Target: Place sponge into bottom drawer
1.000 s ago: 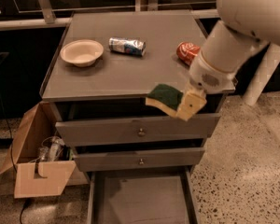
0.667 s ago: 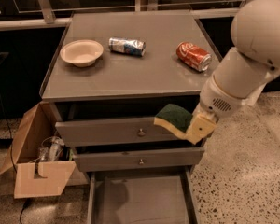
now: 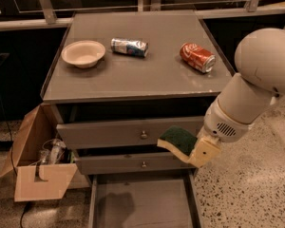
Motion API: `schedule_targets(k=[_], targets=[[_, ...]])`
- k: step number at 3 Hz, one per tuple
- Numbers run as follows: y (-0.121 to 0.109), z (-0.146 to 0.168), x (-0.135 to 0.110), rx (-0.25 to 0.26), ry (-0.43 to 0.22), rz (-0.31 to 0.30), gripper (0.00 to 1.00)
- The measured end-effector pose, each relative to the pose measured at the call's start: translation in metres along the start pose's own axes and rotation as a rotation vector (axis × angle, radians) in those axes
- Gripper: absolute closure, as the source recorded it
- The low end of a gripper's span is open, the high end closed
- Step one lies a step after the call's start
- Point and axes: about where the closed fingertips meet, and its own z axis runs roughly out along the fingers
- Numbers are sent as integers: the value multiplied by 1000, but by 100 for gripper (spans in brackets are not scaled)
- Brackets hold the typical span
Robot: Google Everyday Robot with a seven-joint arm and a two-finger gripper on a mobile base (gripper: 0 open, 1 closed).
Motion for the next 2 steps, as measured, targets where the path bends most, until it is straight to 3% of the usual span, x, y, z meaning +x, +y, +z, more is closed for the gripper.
schedule_targets(k=[1, 2], targets=[[1, 14, 2, -34, -9, 21, 100], [10, 62, 14, -96, -30, 44, 100]])
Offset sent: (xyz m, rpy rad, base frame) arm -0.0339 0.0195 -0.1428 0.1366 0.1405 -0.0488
